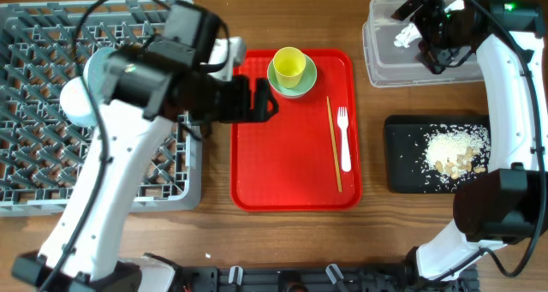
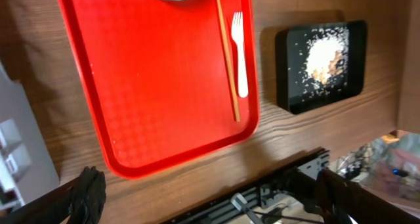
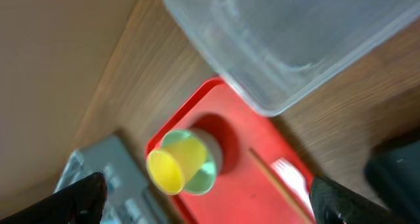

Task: Sort waste into correct bins and load items into the dishwasher rack
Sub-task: 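Reach the left gripper over the yellow cup on the red tray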

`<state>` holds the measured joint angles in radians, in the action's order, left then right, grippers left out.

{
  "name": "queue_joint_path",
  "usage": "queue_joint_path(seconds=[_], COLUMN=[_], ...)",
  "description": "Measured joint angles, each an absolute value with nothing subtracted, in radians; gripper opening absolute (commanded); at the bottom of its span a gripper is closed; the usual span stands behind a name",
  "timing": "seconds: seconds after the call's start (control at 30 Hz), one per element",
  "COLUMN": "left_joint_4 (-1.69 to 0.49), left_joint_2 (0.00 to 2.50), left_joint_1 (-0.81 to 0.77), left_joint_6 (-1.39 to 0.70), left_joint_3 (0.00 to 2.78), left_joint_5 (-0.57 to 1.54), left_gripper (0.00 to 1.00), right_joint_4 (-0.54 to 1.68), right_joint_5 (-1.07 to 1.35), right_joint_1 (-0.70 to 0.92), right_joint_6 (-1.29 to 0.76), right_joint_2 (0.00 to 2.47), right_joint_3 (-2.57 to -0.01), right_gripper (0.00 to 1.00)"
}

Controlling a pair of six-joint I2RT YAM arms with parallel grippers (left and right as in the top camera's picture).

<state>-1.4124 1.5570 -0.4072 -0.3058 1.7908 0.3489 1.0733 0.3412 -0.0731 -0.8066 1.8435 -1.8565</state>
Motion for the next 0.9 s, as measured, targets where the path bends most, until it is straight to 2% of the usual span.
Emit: queue_joint_path(seconds=[0.13, 0.33, 0.43, 0.53, 0.67, 0.7, 0.73, 0.77, 0.83, 0.87, 0.9], left_joint_4=[-1.308, -1.048, -0.999, -0.992, -0.918, -0.868, -0.85, -0.815, -0.729, -0.698, -0.672], left_joint_2=[1.594, 1.678, 1.77, 1.877, 1.942, 1.953, 1.955, 1.957, 1.965, 1.972, 1.978], left_joint_1=[-0.438, -0.439, -0.439, -0.441, -0.461, -0.47, -0.474, -0.479, -0.491, -0.497, -0.503], left_joint_6=[-0.322, -0.347, -0.332, -0.248, -0.183, -0.161, -0.15, -0.139, -0.115, -0.109, -0.102], left_joint_3=[1.79, 1.79, 1.79, 1.79, 1.789, 1.789, 1.789, 1.789, 1.789, 1.789, 1.789], left_joint_5=[0.332, 0.319, 0.303, 0.288, 0.159, 0.109, 0.089, 0.074, 0.051, 0.046, 0.044], left_gripper=[1.0, 0.96, 1.0, 0.99, 0.82, 0.75, 0.6, 0.59, 0.69, 0.83, 0.89], right_joint_4=[1.061, 1.061, 1.063, 1.061, 1.063, 1.069, 1.072, 1.081, 1.084, 1.084, 1.084], right_joint_5=[0.419, 0.368, 0.296, 0.249, 0.223, 0.214, 0.205, 0.184, 0.146, 0.128, 0.115], right_joint_1=[-0.036, 0.03, 0.027, 0.015, -0.042, -0.078, -0.094, -0.119, -0.149, -0.158, -0.165], right_joint_6=[-0.753, -0.728, -0.72, -0.673, -0.652, -0.649, -0.648, -0.648, -0.648, -0.648, -0.648], right_joint_2=[1.843, 1.843, 1.843, 1.843, 1.843, 1.843, 1.843, 1.843, 1.843, 1.843, 1.843], right_joint_3=[-1.856, -1.856, -1.856, -1.856, -1.856, -1.856, -1.856, -1.856, -1.856, -1.856, -1.856], right_gripper=[1.0, 1.0, 1.0, 1.0, 1.0, 1.0, 1.0, 1.0, 1.0, 1.0, 1.0])
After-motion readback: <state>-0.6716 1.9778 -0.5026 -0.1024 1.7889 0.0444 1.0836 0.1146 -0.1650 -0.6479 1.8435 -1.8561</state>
